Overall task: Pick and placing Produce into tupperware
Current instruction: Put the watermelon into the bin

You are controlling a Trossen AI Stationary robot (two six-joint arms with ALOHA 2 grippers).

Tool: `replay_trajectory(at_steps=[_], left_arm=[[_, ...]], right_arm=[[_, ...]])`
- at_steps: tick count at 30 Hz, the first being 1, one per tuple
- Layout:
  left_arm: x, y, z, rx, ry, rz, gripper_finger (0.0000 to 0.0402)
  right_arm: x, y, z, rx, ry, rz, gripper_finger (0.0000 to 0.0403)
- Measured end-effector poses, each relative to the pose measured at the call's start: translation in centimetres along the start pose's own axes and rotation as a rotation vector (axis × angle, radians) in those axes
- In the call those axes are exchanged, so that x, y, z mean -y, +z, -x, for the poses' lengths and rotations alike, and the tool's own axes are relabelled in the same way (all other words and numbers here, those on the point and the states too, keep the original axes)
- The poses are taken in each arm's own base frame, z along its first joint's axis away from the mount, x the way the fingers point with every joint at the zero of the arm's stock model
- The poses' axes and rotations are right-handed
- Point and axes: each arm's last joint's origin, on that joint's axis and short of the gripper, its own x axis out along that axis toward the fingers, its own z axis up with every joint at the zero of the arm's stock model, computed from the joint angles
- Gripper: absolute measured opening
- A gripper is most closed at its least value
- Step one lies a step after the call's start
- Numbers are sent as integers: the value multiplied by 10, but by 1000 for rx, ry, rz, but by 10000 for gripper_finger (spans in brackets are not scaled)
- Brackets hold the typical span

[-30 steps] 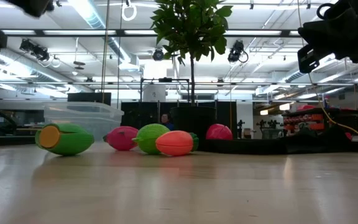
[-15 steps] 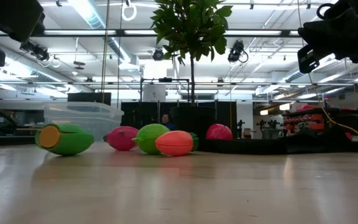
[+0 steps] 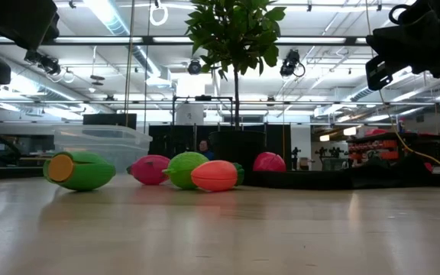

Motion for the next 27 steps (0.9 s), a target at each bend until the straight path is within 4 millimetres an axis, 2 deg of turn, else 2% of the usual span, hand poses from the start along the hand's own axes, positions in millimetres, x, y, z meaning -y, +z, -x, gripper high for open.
replay_trajectory(at_steps=[6, 19, 27], left_arm=[[0, 0, 0, 1, -2, 0, 395], [0, 0, 1, 2, -3, 1, 314], [-5, 6, 0, -6, 5, -8, 329]], right_arm=[[0, 0, 0, 0, 0, 0, 57], [0, 0, 0, 1, 0, 0, 57], [0, 0, 0, 1, 0, 0, 57]])
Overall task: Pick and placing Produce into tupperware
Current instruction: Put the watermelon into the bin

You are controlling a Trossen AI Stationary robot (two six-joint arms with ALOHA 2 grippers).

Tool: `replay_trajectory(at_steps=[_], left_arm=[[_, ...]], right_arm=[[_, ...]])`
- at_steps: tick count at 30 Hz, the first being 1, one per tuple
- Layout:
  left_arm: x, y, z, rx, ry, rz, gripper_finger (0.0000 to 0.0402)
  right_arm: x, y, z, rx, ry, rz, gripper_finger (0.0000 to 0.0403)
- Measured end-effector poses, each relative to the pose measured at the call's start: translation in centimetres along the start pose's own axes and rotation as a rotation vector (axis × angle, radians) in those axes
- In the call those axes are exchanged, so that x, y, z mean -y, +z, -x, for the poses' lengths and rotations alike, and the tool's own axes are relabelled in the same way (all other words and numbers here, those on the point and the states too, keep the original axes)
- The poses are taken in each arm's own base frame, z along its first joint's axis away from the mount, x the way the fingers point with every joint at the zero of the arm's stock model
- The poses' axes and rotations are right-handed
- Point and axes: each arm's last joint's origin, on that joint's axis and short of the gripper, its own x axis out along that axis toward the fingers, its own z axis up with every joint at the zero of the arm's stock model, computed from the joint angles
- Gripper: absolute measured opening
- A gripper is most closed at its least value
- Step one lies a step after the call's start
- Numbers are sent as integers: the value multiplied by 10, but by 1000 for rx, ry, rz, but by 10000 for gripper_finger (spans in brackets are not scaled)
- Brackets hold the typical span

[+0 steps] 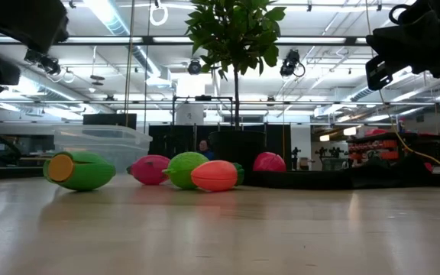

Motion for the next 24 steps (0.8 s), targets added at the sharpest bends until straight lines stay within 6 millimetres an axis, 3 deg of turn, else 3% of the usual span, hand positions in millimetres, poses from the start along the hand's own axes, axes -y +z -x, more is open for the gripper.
replay_trajectory(at_steps=[12, 24], left_arm=[[-28, 32, -2, -97, -25, -50, 320], [-42, 65, 5, 76, -77, -121, 318]], right_arm=[[0, 0, 0, 0, 0, -4, 57], [0, 0, 0, -1, 0, -4, 57]])
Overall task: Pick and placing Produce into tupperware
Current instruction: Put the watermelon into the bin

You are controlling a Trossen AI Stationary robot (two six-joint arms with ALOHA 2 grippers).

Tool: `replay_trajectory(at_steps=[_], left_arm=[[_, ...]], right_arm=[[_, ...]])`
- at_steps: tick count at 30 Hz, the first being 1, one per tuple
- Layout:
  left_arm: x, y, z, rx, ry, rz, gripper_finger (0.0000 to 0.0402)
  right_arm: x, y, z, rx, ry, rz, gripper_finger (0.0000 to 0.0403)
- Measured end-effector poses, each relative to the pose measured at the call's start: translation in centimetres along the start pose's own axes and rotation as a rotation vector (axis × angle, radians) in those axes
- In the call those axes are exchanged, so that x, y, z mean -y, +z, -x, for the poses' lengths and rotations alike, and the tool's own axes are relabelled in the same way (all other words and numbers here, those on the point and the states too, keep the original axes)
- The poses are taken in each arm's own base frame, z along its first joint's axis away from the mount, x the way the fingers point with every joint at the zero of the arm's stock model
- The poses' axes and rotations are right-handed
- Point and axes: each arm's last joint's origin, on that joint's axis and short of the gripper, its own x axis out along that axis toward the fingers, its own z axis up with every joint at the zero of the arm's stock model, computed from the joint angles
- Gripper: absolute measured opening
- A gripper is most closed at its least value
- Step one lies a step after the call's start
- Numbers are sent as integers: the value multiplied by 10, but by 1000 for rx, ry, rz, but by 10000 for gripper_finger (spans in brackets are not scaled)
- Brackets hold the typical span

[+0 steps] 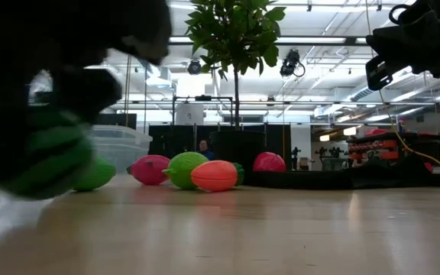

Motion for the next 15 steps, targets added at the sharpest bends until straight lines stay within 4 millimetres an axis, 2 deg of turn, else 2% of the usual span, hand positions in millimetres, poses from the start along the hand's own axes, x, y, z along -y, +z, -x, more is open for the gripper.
replay_trajectory(at_steps=[5, 9, 12, 15], left_arm=[[-14, 20, 20, 177, 5, -40, 323], [-23, 29, 51, 345, 30, -80, 318], [-32, 27, 77, 425, 77, -92, 315], [-44, 17, 98, 430, 143, -87, 317]], right_arm=[[0, -1, 0, -7, -1, -2, 57], [0, -1, 0, -8, -2, -3, 57], [0, -1, 0, -10, -2, -3, 57], [0, -1, 0, -13, -3, -4, 57]])
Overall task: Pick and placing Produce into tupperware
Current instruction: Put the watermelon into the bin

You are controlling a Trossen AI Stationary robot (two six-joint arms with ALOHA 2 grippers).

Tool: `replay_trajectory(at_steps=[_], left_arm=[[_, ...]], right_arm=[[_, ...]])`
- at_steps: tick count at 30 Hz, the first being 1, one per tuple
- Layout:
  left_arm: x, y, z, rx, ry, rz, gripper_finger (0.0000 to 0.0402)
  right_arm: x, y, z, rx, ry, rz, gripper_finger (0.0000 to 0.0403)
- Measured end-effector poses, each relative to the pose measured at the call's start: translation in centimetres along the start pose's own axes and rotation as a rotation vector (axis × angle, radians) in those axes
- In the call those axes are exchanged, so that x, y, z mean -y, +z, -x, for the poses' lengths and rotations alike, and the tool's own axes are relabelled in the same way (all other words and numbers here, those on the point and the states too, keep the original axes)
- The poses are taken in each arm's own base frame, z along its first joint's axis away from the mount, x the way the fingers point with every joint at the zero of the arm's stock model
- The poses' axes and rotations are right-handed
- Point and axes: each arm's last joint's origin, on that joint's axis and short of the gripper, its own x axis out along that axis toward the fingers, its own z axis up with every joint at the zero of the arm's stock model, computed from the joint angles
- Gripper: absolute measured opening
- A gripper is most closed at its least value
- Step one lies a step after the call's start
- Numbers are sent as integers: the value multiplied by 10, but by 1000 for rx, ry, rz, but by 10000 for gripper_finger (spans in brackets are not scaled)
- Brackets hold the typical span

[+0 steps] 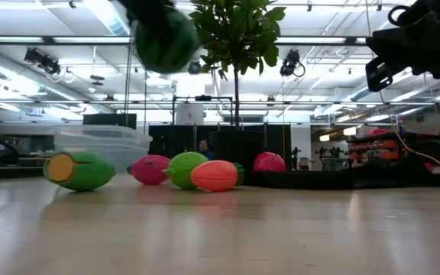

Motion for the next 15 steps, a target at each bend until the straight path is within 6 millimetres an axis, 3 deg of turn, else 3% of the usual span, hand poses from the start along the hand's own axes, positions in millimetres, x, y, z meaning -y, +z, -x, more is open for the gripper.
replay_trajectory(at_steps=[9, 15], left_arm=[[-54, -19, 56, -89, 256, 44, 316], [-96, -19, 67, -137, 372, 84, 323]], right_arm=[[0, 0, 0, -4, -1, -3, 57], [0, 0, 0, -3, 0, -4, 57]])
